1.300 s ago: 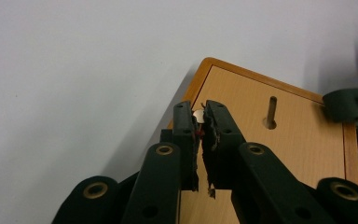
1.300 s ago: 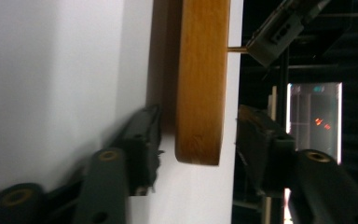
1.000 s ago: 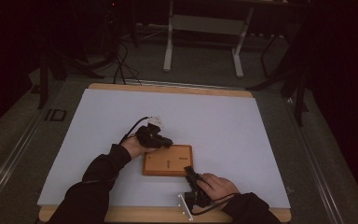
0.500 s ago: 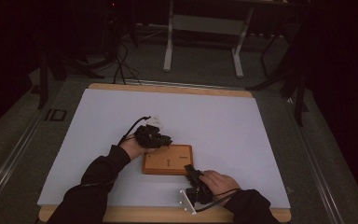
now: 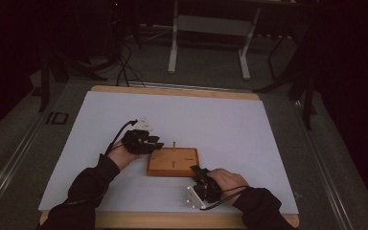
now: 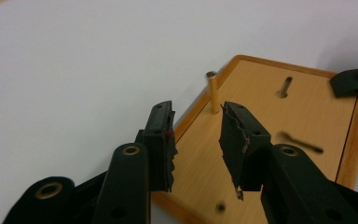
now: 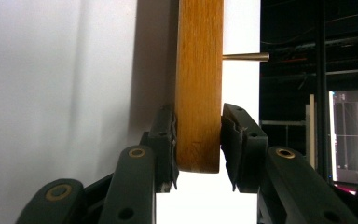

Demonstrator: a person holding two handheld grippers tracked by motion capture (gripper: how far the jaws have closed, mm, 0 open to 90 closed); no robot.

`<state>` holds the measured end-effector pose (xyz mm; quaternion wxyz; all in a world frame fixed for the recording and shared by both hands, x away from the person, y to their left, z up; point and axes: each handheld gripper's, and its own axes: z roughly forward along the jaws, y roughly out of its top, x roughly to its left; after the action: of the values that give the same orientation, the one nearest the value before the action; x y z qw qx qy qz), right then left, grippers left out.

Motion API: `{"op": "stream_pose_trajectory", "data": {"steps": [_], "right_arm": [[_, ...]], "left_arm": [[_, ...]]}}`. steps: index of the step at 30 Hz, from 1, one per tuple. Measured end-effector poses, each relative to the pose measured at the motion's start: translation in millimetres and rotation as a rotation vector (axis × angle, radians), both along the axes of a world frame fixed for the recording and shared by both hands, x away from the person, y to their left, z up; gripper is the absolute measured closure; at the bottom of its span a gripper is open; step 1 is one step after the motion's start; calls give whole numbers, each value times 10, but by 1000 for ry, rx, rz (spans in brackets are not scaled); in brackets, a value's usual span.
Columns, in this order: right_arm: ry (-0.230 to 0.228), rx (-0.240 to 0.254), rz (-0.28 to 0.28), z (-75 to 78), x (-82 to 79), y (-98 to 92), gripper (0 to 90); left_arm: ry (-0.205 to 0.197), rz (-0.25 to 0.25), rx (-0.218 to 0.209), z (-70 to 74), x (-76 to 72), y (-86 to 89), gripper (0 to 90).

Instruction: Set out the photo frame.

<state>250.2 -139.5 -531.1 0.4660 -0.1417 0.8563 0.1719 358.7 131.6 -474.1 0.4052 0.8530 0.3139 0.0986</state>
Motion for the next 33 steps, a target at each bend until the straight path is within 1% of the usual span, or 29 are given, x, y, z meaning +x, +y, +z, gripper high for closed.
{"op": "stream_pose_trajectory", "data": {"steps": [1,2,3,5,7,8,9,10,11,12,14,16,17,18,22,23,25,26,27,28,29,30,32,33], "right_arm": [[9,0,1,16,9,-2,666],[17,1,2,32,19,-3,666],[25,1,2,52,33,-7,669],[35,1,3,85,57,-12,671],[44,-4,-2,113,71,-10,674],[51,-3,-4,129,80,-9,674],[62,-2,-4,147,92,-6,674],[65,-3,-4,159,100,-5,674],[75,0,-4,173,110,-7,674],[86,2,-5,190,123,-8,674],[98,4,-5,210,139,-9,674],[98,5,-10,228,146,-7,679],[99,4,-9,233,147,-6,679],[104,7,-9,239,153,-7,679],[130,12,-8,282,187,-9,679],[139,15,-9,295,194,-6,679],[153,10,-12,323,214,-2,680],[164,12,-13,340,227,0,680],[170,13,-13,350,238,0,679],[181,9,-13,368,251,0,679],[181,9,-13,368,251,0,679],[206,4,-16,418,296,10,679],[227,-3,-22,455,327,16,679],[240,2,-24,473,344,18,679]], "left_arm": [[-3,6,-5,17,-38,39,638],[-8,28,-3,38,-86,87,621],[-15,34,-6,50,-127,121,618],[-53,62,10,73,-223,177,582],[-64,83,-10,90,-301,233,582],[-74,108,-15,100,-354,262,565],[-76,117,-14,107,-382,278,523],[-80,132,-12,118,-420,297,523],[-83,157,-14,131,-464,319,521],[-78,159,-17,139,-489,335,491],[-83,183,-12,148,-560,367,467],[-69,181,-27,139,-630,401,449],[-72,189,-23,125,-669,406,429],[-72,182,-23,102,-717,413,407],[-54,187,-25,8,-839,428,337],[-54,191,-30,-18,-879,435,296],[-38,163,-50,-50,-935,456,207],[-40,154,-53,-61,-960,459,135],[-47,146,-51,-72,-997,461,112],[-56,151,-42,-85,-1029,454,73],[-56,151,-42,-85,-1029,454,30],[-82,175,-32,-121,-1124,443,12],[-78,185,-34,-142,-1174,442,12],[-74,184,-39,-154,-1198,439,12]]}}
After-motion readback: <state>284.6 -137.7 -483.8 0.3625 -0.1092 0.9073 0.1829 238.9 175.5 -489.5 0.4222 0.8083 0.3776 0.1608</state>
